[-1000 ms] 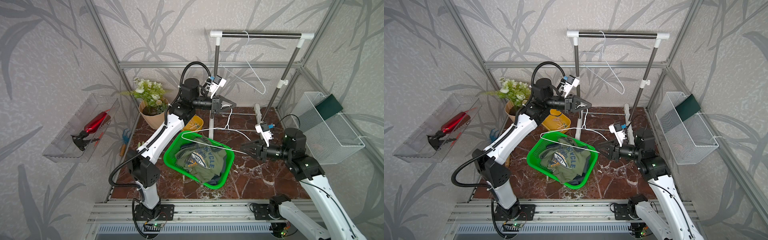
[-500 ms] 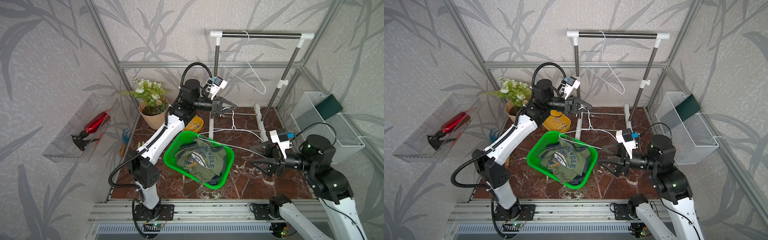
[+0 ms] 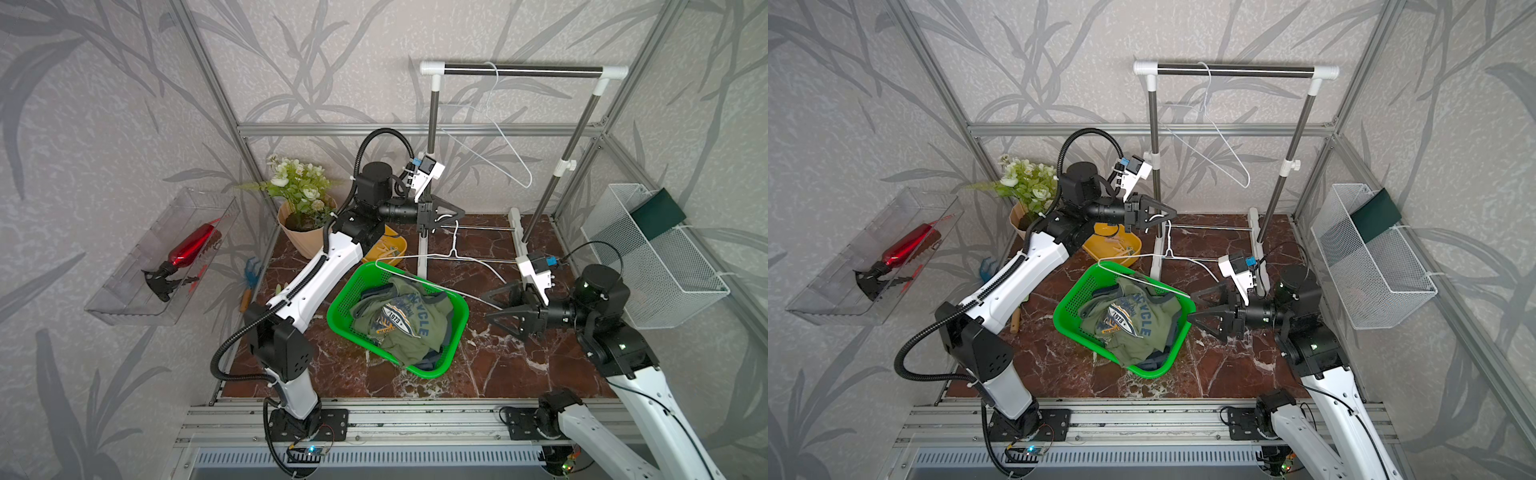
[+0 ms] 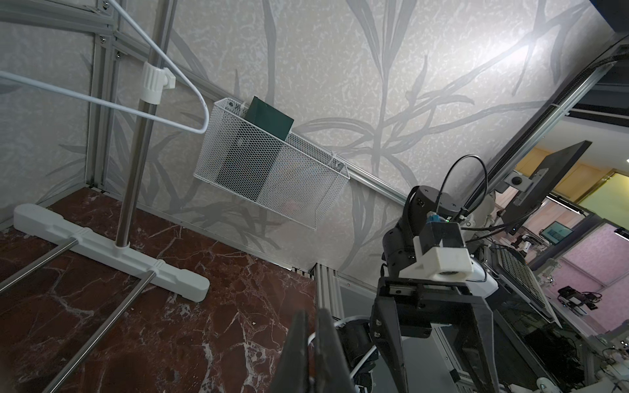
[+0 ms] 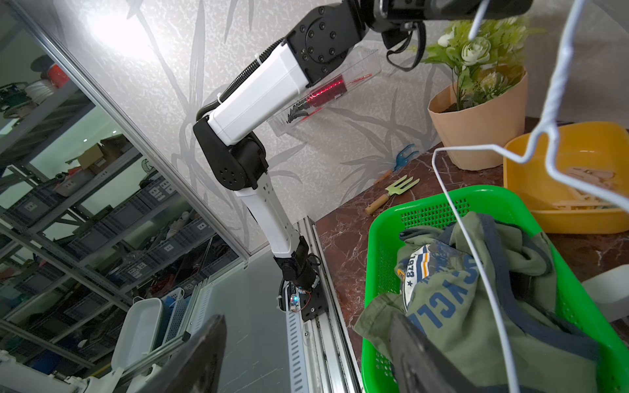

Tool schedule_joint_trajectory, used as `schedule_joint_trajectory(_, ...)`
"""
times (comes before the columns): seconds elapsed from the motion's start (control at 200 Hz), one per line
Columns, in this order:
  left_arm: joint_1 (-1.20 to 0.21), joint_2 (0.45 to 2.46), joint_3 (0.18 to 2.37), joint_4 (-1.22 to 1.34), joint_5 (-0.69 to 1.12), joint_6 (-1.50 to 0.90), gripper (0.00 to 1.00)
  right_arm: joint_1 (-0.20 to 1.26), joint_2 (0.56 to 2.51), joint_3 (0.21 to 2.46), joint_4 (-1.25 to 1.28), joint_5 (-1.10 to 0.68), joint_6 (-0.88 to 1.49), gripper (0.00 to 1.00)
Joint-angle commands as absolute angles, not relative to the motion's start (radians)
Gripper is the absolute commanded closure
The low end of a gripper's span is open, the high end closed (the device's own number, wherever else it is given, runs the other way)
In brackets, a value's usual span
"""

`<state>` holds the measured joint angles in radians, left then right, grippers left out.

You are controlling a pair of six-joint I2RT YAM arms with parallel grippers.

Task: Remove the clothespins securing tank tops to the hanger
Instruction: Adjust the hanger.

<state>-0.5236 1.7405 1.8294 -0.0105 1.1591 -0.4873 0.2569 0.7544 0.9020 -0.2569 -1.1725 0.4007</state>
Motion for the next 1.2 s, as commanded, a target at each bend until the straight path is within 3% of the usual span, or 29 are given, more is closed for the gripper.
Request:
schedule_joint_trajectory(0.0, -0.553, 1.683, 1.849, 0.073, 1.204, -0.573, 1.00, 0.262, 0.805, 0.863, -0.111, -1.003, 0.524, 0.22)
schedule_joint_trajectory(0.32, -0.583, 1.678, 1.854, 0.043, 1.197, -0.558, 1.00, 0.363, 0.957, 0.898, -0.023, -0.945, 0.476, 0.21)
schedule_joint_trajectory(0.575, -0.579, 1.686, 1.883, -0.139, 1.175, -0.411, 1.00, 0.378, 0.895, 0.971, -0.081, -0.976, 0.483, 0.21)
schedule_joint_trajectory(0.865, -0.578, 1.721, 1.908, -0.152, 1.153, -0.393, 1.00, 0.453, 0.859, 0.966, -0.189, -0.974, 0.482, 0.21)
schedule_joint_trajectory(1.195, -0.581, 1.725, 1.905, -0.139, 1.157, -0.415, 1.00, 0.495, 0.858, 0.955, -0.099, -0.938, 0.524, 0.21)
